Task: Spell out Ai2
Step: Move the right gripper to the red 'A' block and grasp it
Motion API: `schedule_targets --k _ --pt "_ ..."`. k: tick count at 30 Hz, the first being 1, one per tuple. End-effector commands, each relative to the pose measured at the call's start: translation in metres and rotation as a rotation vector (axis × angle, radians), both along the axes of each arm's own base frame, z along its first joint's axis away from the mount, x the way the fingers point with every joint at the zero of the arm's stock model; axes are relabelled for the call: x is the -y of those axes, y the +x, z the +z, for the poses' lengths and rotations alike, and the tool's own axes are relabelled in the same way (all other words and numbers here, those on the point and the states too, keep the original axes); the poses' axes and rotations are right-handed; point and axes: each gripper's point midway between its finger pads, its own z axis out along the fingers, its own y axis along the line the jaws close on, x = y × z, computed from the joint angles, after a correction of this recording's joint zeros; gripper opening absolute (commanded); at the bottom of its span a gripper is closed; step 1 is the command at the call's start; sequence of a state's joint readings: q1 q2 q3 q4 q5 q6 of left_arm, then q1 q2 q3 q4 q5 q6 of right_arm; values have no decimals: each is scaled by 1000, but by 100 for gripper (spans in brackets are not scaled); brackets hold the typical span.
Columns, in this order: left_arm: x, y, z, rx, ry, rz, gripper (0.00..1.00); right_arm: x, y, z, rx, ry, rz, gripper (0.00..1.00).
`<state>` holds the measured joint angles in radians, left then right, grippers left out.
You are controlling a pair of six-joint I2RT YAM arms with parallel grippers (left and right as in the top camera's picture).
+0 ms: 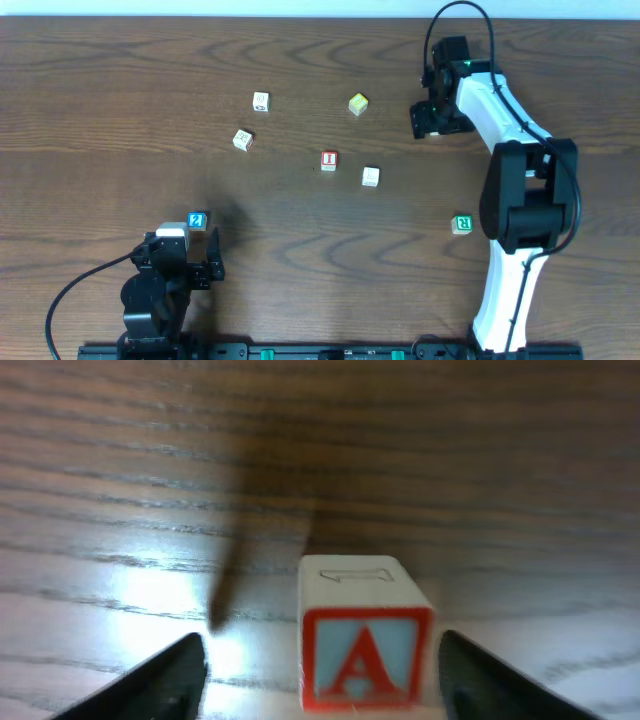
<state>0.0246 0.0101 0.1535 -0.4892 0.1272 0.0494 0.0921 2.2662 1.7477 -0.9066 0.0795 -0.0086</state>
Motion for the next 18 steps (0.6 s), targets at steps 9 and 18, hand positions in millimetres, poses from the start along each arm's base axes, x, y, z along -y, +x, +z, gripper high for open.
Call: schedule_targets --k 9,18 --pt "0 0 -6 -9 -4 3 95 2 6 -10 14 5 0 51" --pt "0 0 -6 -9 -4 3 95 2 6 -10 15 9 -20 35"
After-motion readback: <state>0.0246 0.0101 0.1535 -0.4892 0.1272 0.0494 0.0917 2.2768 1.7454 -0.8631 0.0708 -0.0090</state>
